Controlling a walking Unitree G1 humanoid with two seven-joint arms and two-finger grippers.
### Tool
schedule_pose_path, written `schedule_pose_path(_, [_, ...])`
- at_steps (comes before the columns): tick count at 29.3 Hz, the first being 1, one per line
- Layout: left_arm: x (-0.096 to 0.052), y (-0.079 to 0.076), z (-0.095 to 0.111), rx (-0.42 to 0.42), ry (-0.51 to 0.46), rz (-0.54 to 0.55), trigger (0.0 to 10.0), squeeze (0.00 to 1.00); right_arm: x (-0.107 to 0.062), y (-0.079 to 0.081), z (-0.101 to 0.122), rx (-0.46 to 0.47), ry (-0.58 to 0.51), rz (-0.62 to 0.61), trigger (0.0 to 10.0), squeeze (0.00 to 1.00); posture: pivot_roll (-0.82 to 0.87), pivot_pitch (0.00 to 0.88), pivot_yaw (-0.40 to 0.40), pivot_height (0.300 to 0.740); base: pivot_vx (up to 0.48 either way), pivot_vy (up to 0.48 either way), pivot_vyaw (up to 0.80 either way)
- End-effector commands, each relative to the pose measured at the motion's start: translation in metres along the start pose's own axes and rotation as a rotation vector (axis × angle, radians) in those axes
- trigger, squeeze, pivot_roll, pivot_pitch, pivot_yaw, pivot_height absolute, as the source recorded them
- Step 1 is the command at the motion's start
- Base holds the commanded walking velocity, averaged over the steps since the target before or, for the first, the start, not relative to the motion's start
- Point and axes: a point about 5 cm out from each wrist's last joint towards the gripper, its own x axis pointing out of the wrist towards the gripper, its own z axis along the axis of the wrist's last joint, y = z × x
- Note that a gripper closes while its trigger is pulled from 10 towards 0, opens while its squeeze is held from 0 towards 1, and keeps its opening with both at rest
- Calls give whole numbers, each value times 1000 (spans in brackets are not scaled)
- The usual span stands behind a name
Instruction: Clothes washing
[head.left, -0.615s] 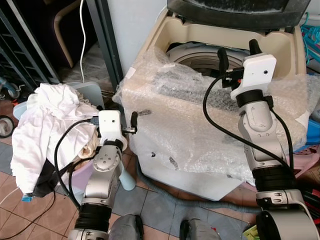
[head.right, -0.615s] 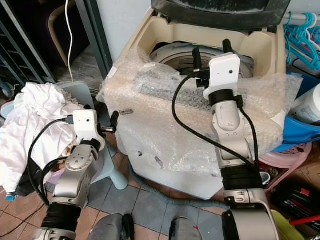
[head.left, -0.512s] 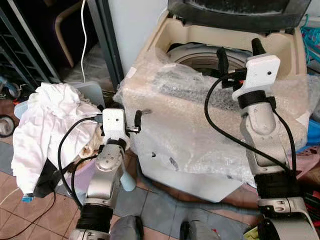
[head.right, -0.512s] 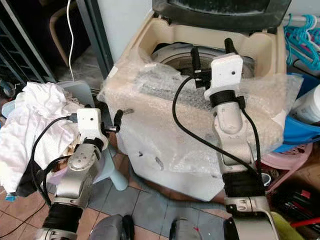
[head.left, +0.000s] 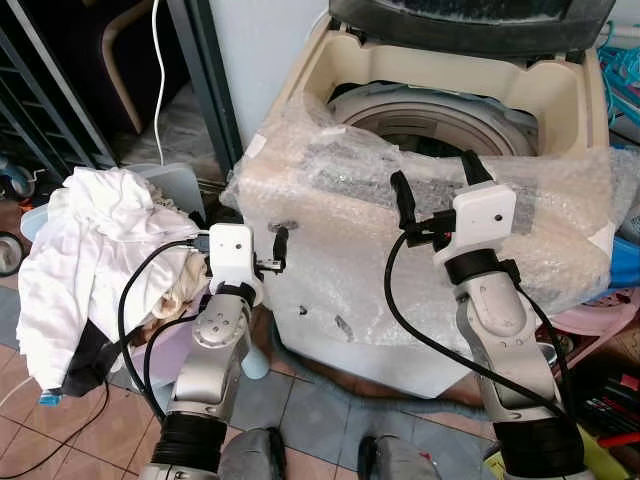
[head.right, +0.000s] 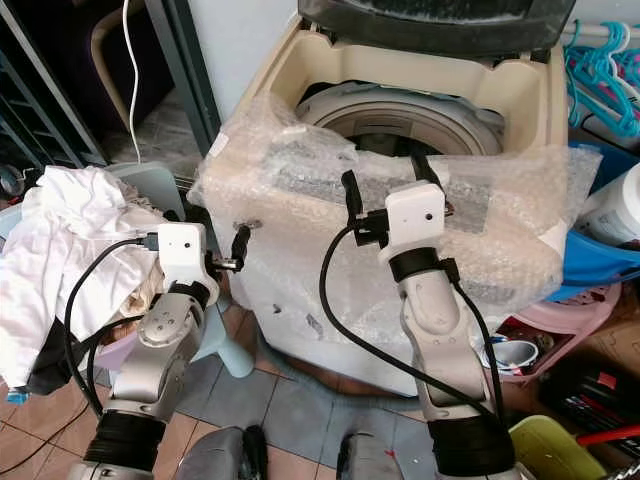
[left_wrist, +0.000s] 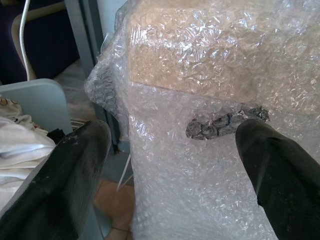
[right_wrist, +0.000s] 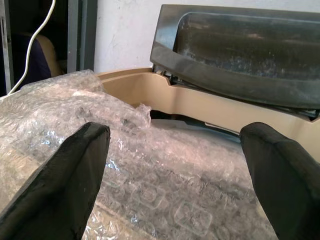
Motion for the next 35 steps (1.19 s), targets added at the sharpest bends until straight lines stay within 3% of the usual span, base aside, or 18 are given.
schedule_pose_path(1, [-2, 5, 0, 16, 7, 13, 10000, 0, -6, -1, -8, 57, 57, -10, 10000, 0, -37, 114, 71, 740, -277, 0, 0])
schedule_pose_path(13, [-2, 4, -1, 15, 14, 10, 10000, 0, -7, -6, -16, 44, 120, -47, 10000, 0, -34, 111, 68, 740, -264, 0, 0])
schedule_pose_path(19, [-1, 7, 1, 10, 2, 28, 10000, 0, -9, -2, -21, 99, 149, -22, 10000, 0, -31, 107, 64, 740, 0, 0, 0])
schedule_pose_path(21, [0, 9, 1, 6, 4, 45, 10000, 0, -8, 2, -22, 111, 150, 5, 10000, 0, -30, 113, 63, 740, 0, 0, 0])
schedule_pose_path(24, [0, 13, 1, -1, 13, 70, 10000, 0, -5, 8, -24, 19, 167, 15, 10000, 0, -34, 119, 66, 740, 0, 0, 0])
schedule_pose_path(28, [1, 18, 0, 4, 25, 96, 10000, 0, -8, 14, -28, 93, 213, 38, 10000, 0, -30, 126, 69, 740, 0, 189, 0])
schedule_pose_path(32, [-3, 23, -6, 18, 42, 112, 10000, 0, -11, 22, -33, 7, 201, 4, 10000, 0, -31, 130, 72, 740, 0, 480, 0])
schedule_pose_path(33, [-3, 23, -5, 15, 34, 103, 10000, 0, -12, 25, -37, 3, 246, -6, 10000, 0, -31, 129, 73, 740, 0, 480, 0])
schedule_pose_path(35, [0, 21, -1, 38, 10, 91, 10000, 0, -13, 32, -36, 98, 248, 94, 10000, 0, -19, 129, 70, 740, 0, 480, 0])
